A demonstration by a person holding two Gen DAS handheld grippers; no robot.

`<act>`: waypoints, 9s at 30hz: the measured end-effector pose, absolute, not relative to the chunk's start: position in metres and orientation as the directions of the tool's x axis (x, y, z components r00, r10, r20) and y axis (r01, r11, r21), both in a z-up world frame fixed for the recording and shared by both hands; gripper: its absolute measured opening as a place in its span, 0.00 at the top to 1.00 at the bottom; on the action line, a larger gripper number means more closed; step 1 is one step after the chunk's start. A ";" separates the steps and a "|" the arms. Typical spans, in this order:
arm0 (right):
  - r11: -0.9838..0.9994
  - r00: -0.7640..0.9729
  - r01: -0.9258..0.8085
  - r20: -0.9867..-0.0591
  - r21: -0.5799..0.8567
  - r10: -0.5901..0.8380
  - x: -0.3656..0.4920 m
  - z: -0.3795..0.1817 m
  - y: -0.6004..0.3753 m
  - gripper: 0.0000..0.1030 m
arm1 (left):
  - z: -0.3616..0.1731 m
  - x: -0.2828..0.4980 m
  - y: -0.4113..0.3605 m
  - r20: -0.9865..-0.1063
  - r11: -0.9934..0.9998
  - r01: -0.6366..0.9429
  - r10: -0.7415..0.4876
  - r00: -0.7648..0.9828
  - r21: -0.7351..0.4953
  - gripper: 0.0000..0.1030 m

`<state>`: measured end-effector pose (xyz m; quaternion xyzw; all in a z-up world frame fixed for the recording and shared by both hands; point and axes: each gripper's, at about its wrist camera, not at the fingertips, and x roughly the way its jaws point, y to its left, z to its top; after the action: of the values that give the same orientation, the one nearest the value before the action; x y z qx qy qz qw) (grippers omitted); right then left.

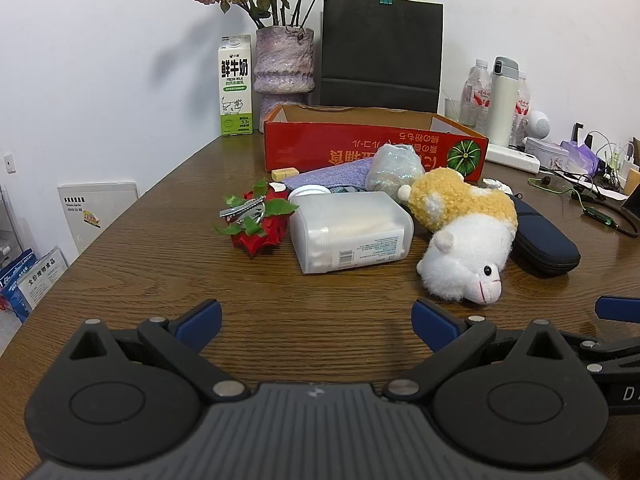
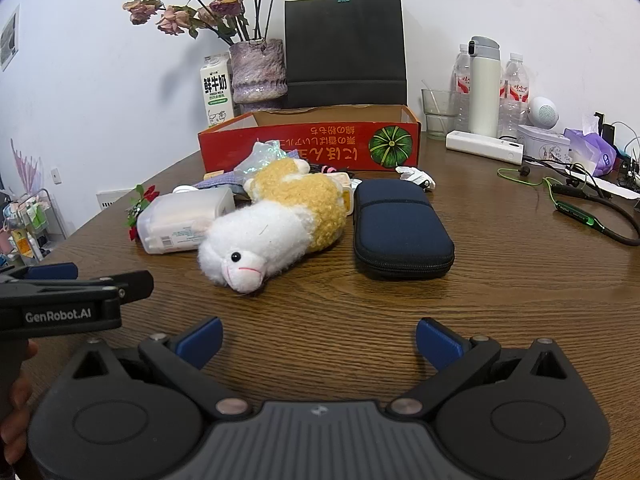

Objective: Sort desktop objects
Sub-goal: 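Grasp the clear plastic box with the left gripper while the right grasps the navy case, then carry both items into the red cardboard box and open both grippers, then grasp the white bottle cap with the left gripper while the right grasps the plush toy, then lower the cap and plush toy into the cardboard box and release both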

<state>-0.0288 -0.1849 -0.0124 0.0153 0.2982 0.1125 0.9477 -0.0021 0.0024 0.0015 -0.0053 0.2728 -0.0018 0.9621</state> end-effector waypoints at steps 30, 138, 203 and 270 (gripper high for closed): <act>0.985 0.804 -0.168 -0.583 -0.037 0.115 0.038 0.017 -0.216 0.00 | 0.038 0.077 -0.015 -0.611 0.997 -0.039 -0.011 0.792 -0.069 0.00; 0.957 0.799 -0.278 -0.533 0.082 0.278 0.143 0.063 -0.210 0.00 | 0.096 0.156 0.061 -0.500 0.993 -0.005 -0.053 0.864 -0.114 0.00; 0.944 0.833 -0.266 -0.446 0.197 0.328 0.134 0.065 -0.230 0.38 | 0.095 0.143 0.014 -0.447 0.980 0.186 -0.200 0.872 -0.076 0.60; 0.963 0.862 -0.270 -0.445 0.001 0.242 0.262 0.092 -0.190 0.00 | 0.119 0.262 0.012 -0.393 0.997 0.017 -0.047 0.918 -0.081 0.00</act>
<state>0.2623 -0.1896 0.0923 -0.0308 0.2267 0.1325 0.9644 0.2617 0.0120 0.1188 -0.0382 0.2016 -0.0164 0.9786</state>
